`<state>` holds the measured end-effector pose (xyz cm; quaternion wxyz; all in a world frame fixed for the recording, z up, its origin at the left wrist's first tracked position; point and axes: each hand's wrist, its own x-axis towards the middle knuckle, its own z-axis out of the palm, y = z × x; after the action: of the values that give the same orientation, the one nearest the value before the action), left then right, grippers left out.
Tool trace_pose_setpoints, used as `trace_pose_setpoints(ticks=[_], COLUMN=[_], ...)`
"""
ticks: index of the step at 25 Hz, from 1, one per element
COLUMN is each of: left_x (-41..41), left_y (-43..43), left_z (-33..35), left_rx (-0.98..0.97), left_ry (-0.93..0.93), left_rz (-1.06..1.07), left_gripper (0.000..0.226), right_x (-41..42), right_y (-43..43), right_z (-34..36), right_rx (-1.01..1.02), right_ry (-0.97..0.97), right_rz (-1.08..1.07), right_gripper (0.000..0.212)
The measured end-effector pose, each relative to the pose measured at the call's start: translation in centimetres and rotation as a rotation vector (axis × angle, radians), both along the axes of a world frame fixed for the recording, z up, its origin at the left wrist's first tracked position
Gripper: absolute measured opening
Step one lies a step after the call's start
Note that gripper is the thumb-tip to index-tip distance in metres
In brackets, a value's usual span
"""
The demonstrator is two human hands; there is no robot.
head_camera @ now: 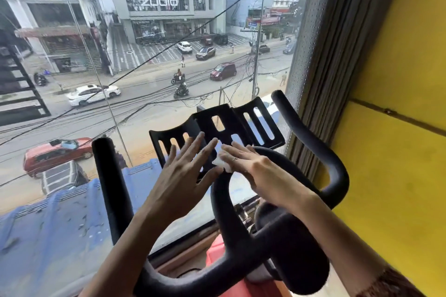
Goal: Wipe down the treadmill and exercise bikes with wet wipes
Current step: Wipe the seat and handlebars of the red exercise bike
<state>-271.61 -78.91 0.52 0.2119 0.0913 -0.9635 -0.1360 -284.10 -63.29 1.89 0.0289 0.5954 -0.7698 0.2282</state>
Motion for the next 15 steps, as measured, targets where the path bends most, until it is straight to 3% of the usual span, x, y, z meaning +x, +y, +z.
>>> trace_pose_setpoints(ticks=[3, 7, 12, 15], left_x=[-1.6, -3.5, -4.0, -4.4], left_y=[2.4, 4.1, 4.7, 5.1], left_z=[0.5, 0.6, 0.1, -0.2], left_rx=[-0.013, -0.007, 0.082, 0.149], left_ry=[-0.078, -0.226, -0.161, -0.093], left_rz=[-0.073, -0.043, 0.017, 0.076], left_gripper=[0.085, 0.079, 0.075, 0.075], right_x=[-3.3, -4.5, -2.7, -3.8], right_y=[1.9, 5.4, 2.1, 4.5], right_z=[-0.7, 0.8, 1.1, 0.2], right_rx=[-0.006, 0.033, -0.044, -0.066], right_ry=[-0.008, -0.052, -0.071, -0.093], right_rz=[-0.119, -0.376, -0.168, -0.202], right_gripper=[0.069, 0.043, 0.046, 0.048])
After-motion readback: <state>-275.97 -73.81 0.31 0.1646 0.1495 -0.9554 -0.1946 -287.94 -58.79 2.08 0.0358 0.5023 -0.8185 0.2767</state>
